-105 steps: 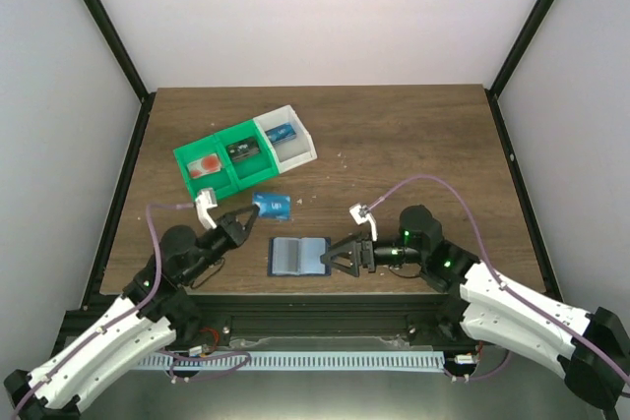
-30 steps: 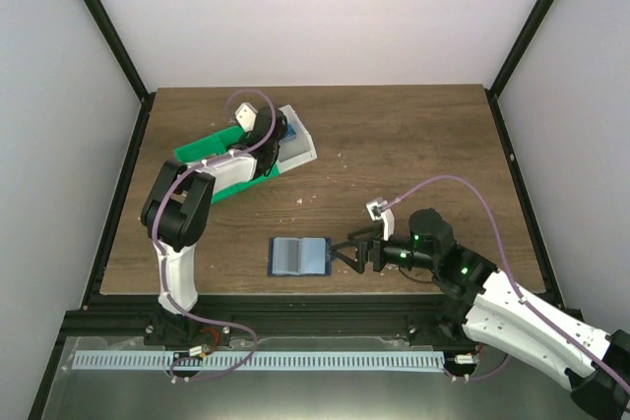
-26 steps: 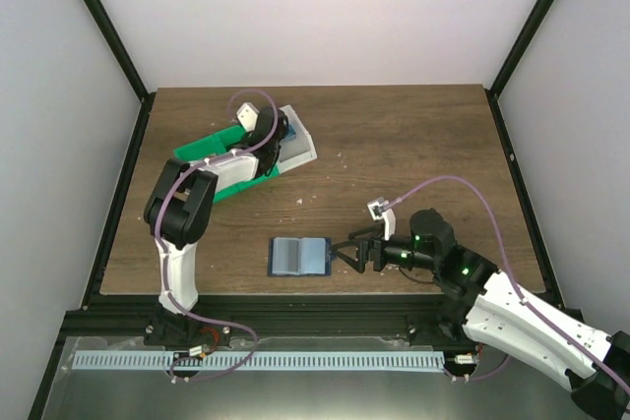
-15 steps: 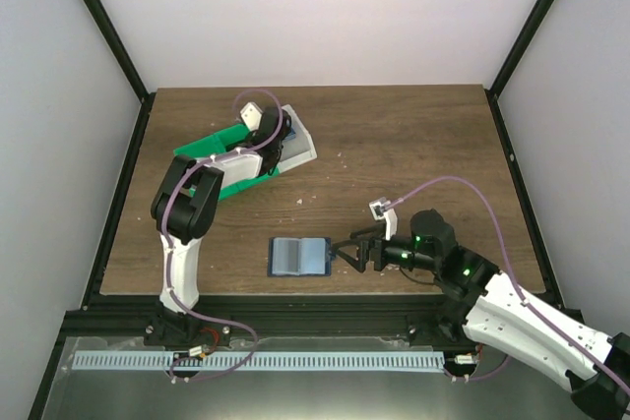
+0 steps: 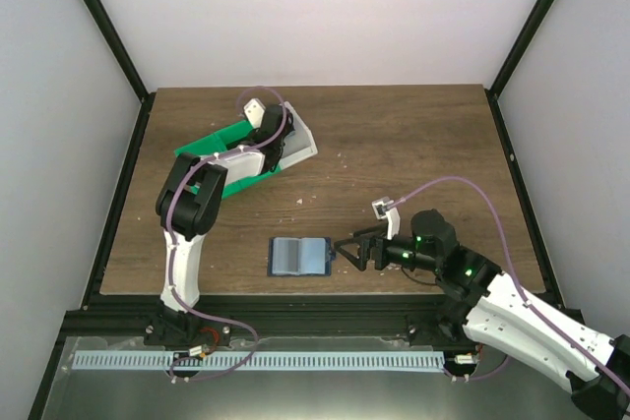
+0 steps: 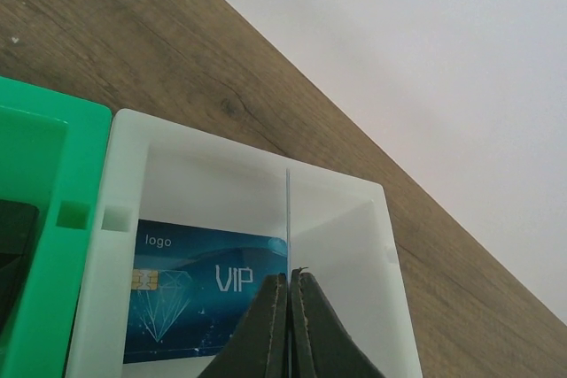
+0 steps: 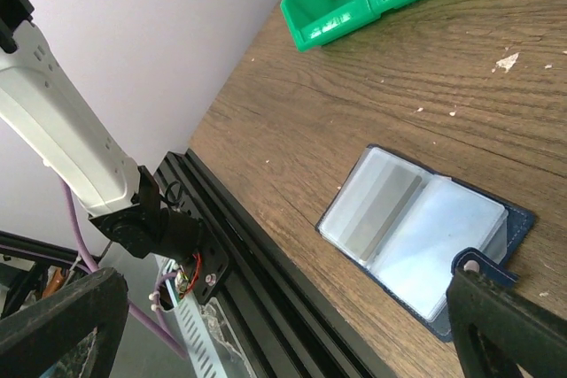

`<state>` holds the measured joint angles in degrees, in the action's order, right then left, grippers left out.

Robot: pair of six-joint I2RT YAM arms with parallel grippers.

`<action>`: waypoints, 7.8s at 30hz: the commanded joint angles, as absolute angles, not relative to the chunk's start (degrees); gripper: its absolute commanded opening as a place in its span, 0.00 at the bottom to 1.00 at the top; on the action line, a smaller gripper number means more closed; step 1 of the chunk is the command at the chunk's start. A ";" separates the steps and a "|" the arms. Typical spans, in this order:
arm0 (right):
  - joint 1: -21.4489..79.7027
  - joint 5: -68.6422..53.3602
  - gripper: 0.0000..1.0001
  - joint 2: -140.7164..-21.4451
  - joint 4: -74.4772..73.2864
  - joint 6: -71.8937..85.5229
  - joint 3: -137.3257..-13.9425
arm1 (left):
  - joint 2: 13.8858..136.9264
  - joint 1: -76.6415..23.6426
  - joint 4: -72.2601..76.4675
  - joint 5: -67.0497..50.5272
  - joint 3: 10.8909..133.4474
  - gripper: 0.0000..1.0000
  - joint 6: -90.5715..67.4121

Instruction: Take the credit cards out of the card holder

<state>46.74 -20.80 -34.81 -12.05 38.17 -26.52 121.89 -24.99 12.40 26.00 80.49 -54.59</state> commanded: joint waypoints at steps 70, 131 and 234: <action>46.62 -19.86 1.00 -32.42 -14.30 39.19 -28.17 | 122.98 -26.72 2.59 32.34 91.51 0.49 -45.44; 51.13 -25.99 0.51 -71.80 2.63 42.64 -32.79 | 60.20 -31.77 15.40 -28.88 14.51 0.51 -46.34; 52.03 -23.29 0.46 -89.74 7.38 39.90 -30.50 | 62.09 -33.03 19.93 -28.69 9.11 0.69 -54.43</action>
